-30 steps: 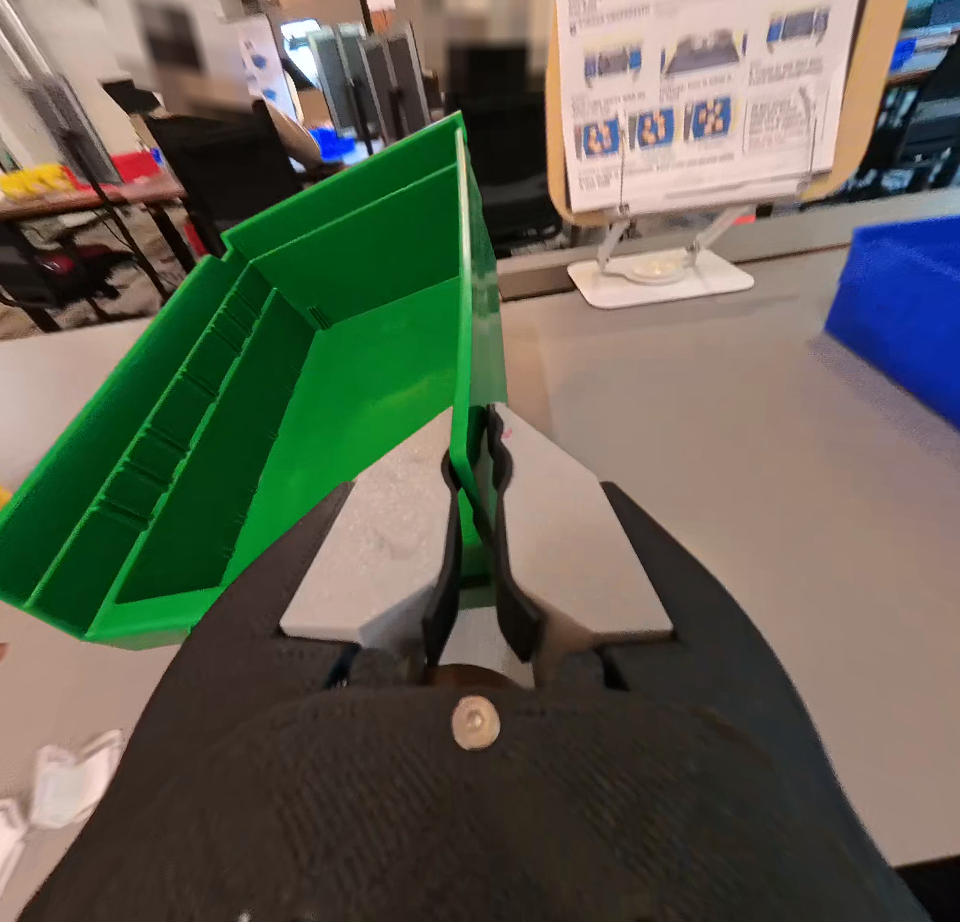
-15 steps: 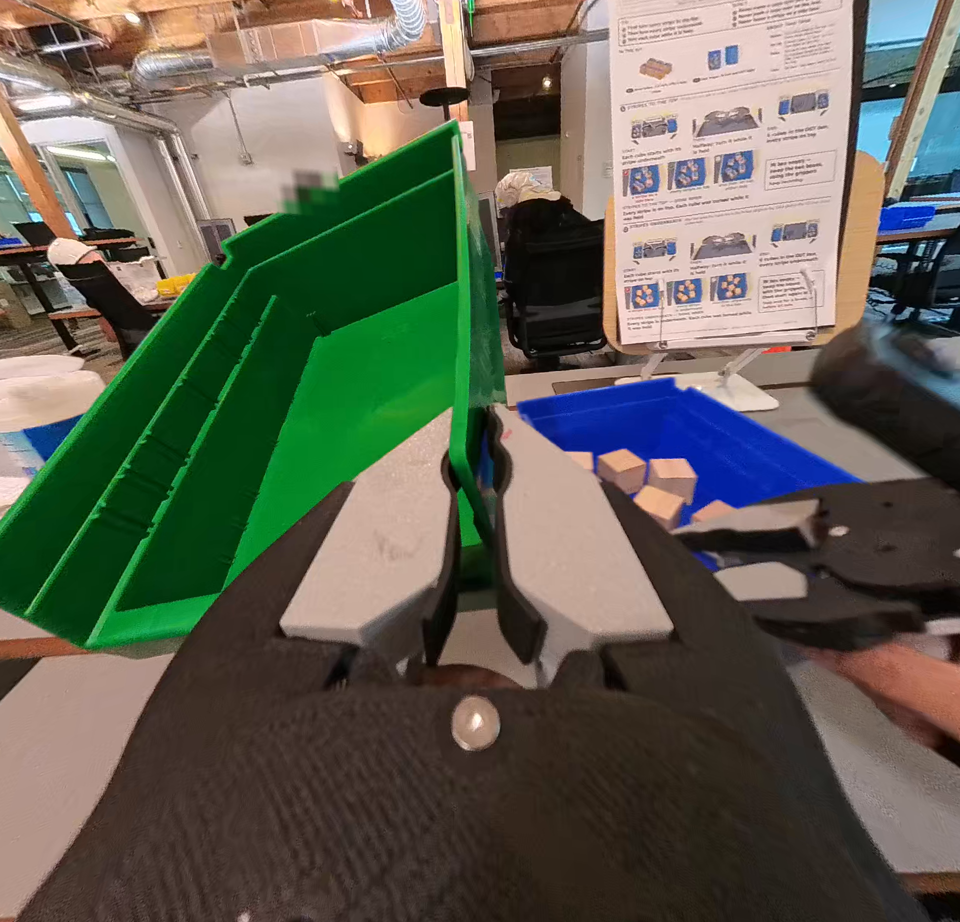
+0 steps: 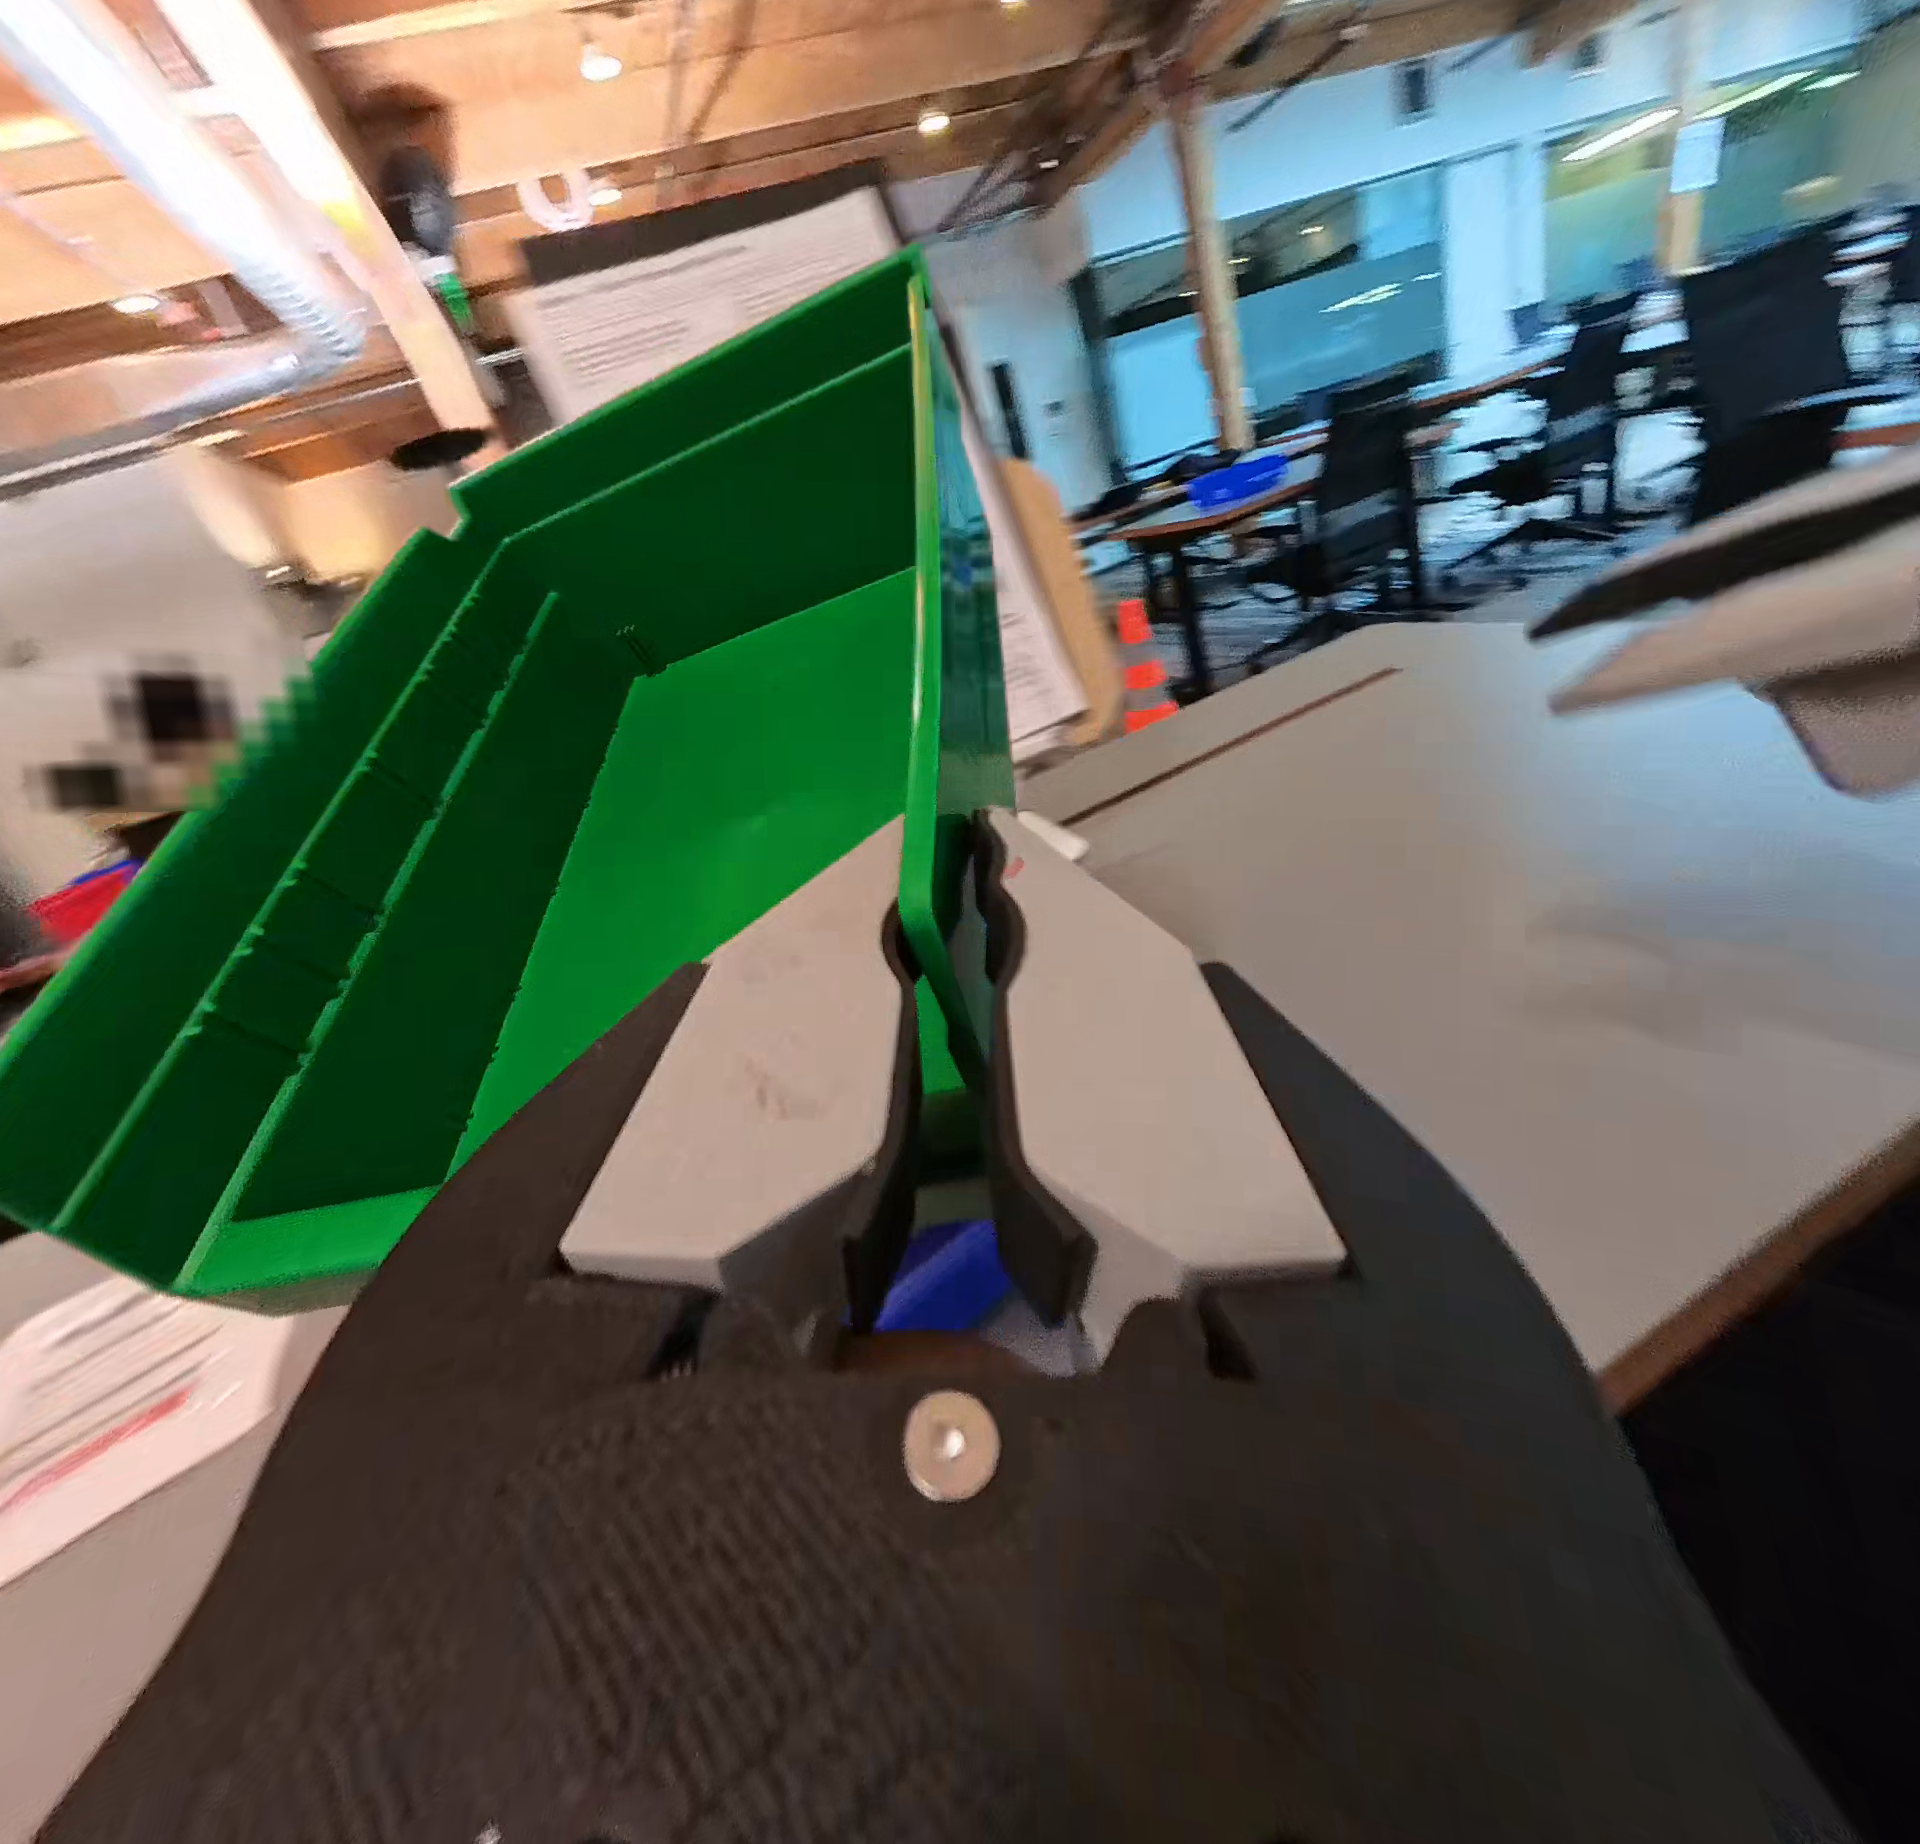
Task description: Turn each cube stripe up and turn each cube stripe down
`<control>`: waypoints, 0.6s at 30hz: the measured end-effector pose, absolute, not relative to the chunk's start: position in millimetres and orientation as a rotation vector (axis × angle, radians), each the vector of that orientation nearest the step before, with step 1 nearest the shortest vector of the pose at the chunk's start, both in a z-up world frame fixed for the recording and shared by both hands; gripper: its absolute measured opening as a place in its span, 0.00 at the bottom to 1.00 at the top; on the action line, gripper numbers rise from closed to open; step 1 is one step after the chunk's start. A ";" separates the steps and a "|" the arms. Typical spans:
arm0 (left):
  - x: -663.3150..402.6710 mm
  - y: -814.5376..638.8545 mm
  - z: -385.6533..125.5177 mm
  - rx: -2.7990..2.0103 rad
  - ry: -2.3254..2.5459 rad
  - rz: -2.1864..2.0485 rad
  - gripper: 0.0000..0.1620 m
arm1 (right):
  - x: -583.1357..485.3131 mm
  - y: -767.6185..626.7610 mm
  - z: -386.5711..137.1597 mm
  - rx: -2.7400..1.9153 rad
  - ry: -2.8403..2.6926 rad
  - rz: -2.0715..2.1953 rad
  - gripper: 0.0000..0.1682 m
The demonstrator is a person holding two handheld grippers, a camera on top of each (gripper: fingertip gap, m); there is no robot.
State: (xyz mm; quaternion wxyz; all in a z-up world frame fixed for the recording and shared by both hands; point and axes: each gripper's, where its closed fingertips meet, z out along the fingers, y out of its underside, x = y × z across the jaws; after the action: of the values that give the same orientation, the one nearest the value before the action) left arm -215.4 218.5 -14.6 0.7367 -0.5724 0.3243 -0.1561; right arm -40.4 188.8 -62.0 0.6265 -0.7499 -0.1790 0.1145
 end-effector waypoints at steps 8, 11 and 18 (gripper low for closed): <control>-26.2 163.7 -74.0 -1.248 1.026 -0.463 0.02 | 108.6 144.3 -42.7 -1.721 -0.129 0.174 0.34; 27.6 155.8 -107.6 -1.273 1.116 -0.448 0.03 | 129.5 136.0 -36.9 -1.682 -0.075 0.187 0.34; 101.8 179.7 -187.2 -1.461 1.189 -0.473 0.04 | 139.2 143.8 -48.6 -1.721 -0.072 0.176 0.34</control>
State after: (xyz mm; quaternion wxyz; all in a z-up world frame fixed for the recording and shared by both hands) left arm 101.8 179.7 -187.2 0.5644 -0.6209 0.5055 -0.2010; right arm 139.2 143.8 -48.6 0.6481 -0.7569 -0.0316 0.0773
